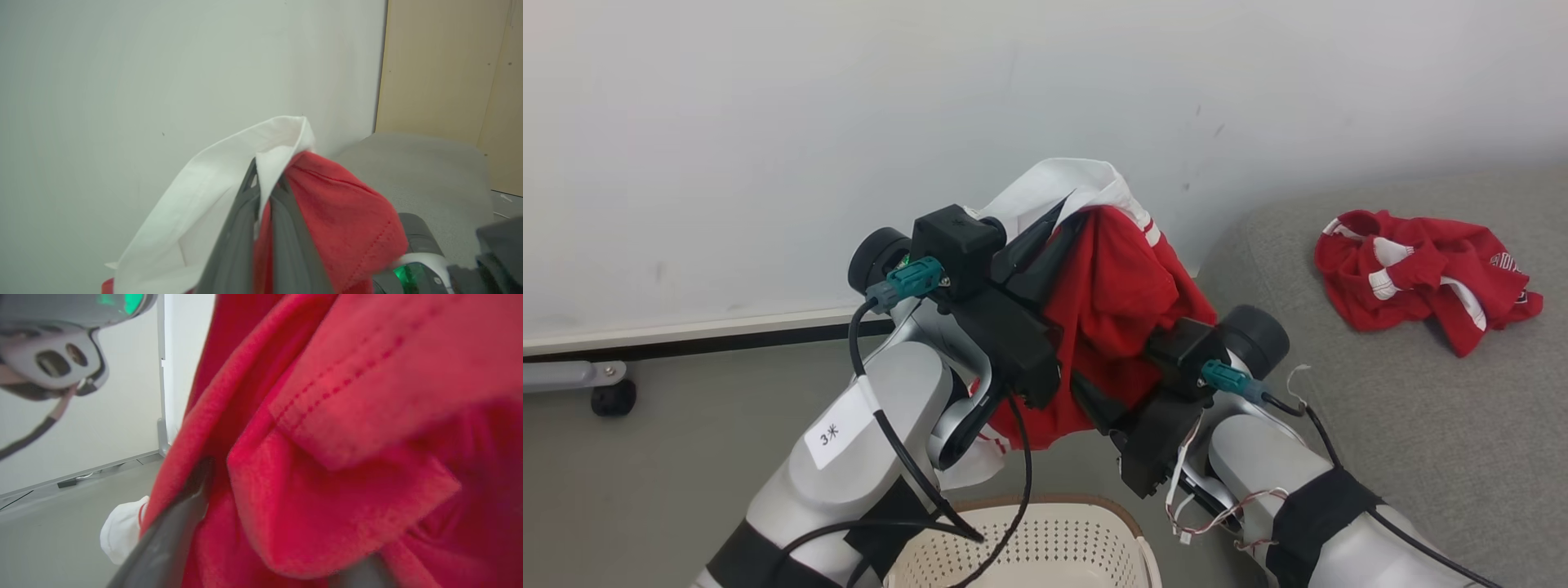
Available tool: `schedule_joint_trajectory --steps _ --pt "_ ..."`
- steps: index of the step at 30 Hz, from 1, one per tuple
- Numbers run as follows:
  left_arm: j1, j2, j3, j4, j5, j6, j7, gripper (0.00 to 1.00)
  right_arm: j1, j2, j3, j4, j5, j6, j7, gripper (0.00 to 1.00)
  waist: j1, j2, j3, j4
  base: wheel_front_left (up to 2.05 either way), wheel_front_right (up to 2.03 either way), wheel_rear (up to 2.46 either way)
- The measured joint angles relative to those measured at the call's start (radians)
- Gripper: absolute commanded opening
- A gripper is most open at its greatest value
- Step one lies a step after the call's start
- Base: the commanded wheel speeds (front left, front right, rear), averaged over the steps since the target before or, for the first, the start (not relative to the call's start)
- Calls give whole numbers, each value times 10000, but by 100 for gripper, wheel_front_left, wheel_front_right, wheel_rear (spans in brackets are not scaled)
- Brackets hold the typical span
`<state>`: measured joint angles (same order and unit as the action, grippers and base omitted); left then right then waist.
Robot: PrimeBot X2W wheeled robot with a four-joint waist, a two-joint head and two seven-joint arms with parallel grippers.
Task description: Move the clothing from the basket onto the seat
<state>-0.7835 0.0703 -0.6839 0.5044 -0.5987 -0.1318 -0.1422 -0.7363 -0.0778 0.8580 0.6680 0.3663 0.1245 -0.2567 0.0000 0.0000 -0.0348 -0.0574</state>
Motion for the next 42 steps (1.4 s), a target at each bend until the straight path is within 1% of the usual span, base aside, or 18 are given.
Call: schedule_joint_trajectory --steps 1,2,4,5,10,13,14,16,17,18,19,20,21,22,23,30,33,42 --pt "29 -2 -6 -25 0 0 2 0 -91 2 92 73 77 0 0 95 0 0 20 27 0 0 0" --pt "74 2 0 -27 -4 8 6 0 -185 2 209 150 138 0 0 65 0 0 42 49 0 0 0" --pt "164 21 12 -17 -31 38 46 0 -291 4 303 217 236 0 0 18 0 0 77 73 0 0 0" --pt "185 48 29 -6 -35 105 94 0 -332 4 314 234 316 0 0 0 1 1 92 77 0 0 0" --pt "339 274 236 48 -105 268 111 0 -365 8 537 268 594 0 0 0 1 1 134 31 0 0 0" --pt "546 504 380 130 -159 360 144 0 -385 4 617 276 771 0 0 0 1 0 164 -79 0 0 0" --pt "601 562 412 178 -201 364 146 9 -395 -8 616 278 819 2 0 0 1 1 173 -125 0 0 0" --pt "709 614 518 249 -261 435 146 35 -449 -69 604 280 930 2 0 0 1 1 190 -223 0 0 0" --pt "767 619 564 276 -290 443 144 39 -500 -117 594 278 947 2 0 0 1 1 199 -276 0 0 0" --pt "808 631 589 305 -328 445 142 37 -548 -174 577 278 989 2 0 0 1 1 208 -330 0 0 0" --pt "853 648 617 324 -330 453 140 39 -585 -238 562 278 1034 2 0 0 1 0 217 -385 0 0 0" --pt "913 675 637 351 -336 464 138 45 -615 -299 556 278 1076 2 0 0 1 1 226 -441 0 0 0" --pt "978 698 662 380 -341 500 132 85 -639 -359 556 278 1122 2 0 0 1 1 235 -497 0 0 0" --pt "1035 719 681 407 -343 531 125 97 -662 -408 552 278 1158 2 0 0 1 1 245 -554 0 0 0" --pt "1095 725 700 418 -360 531 123 100 -684 -453 539 278 1227 2 0 0 1 1 254 -609 0 0 0" --pt "1465 838 828 453 -464 573 -107 100 -840 -698 462 278 1384 2 0 0 1 1 318 -996 0 0 0" --pt "1710 901 828 456 -675 570 -196 100 -999 -815 424 278 1450 2 0 0 1 1 341 -1180 0 0 0" --pt "2613 1223 606 382 -675 460 -454 100 -1178 -1315 322 249 1450 2 0 0 1 0 374 -1916 0 0 0"
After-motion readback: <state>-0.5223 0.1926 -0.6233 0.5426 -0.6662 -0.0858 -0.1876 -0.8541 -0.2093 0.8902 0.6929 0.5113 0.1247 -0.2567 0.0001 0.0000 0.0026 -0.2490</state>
